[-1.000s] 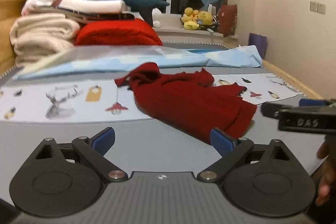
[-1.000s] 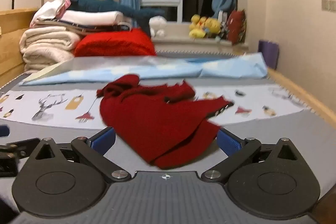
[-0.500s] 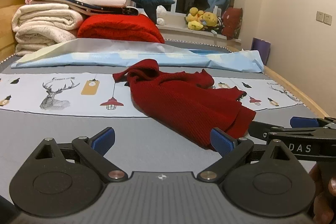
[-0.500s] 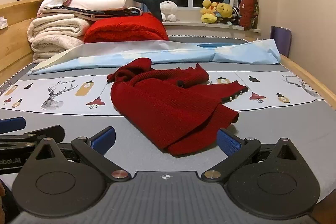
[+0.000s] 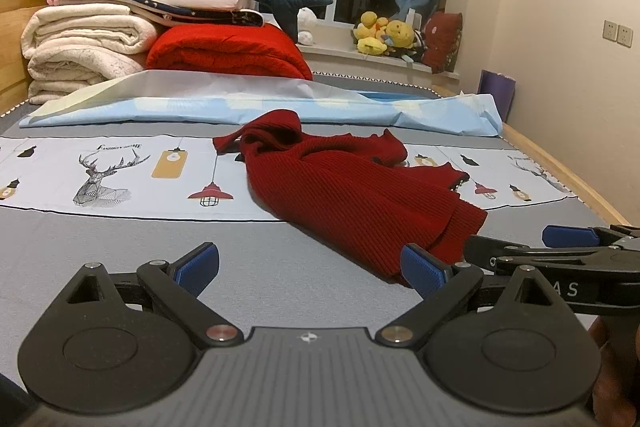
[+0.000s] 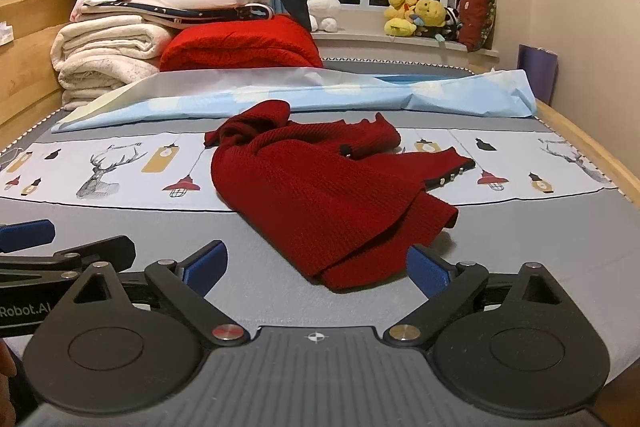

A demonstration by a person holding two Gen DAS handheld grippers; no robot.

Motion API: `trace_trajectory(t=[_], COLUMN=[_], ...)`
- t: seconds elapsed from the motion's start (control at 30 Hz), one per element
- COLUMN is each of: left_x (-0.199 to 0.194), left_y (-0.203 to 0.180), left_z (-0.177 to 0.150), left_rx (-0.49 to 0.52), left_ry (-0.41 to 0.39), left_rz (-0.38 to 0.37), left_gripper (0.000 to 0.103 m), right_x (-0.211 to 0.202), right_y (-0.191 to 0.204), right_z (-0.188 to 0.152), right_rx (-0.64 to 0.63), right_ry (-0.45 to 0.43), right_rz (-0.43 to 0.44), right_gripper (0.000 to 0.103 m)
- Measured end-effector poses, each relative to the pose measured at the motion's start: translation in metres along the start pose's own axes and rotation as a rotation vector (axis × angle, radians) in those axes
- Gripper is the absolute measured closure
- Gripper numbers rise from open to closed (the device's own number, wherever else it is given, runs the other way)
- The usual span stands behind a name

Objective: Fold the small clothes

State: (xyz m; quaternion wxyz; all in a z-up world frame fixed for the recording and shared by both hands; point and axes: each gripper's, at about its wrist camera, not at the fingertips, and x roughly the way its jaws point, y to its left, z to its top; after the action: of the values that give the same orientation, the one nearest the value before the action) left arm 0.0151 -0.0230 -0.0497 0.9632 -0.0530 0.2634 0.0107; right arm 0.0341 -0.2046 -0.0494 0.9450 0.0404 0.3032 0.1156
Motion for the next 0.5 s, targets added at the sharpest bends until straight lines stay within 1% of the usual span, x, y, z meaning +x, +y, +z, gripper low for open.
trace_trajectory(t=[0.5], left_x=[0.0014], left_y=[0.0021], left_z=[-0.0008], left_rx=[-0.006], left_ry=[0.001], left_rz=[0.002], left_gripper=[0.004], right_x=[-0.0005], right_y=[-0.0014], right_z=[-0.0007], right_rx=[0.01], right_ry=[-0.003], right_rz=[0.014], right_gripper=[0.009])
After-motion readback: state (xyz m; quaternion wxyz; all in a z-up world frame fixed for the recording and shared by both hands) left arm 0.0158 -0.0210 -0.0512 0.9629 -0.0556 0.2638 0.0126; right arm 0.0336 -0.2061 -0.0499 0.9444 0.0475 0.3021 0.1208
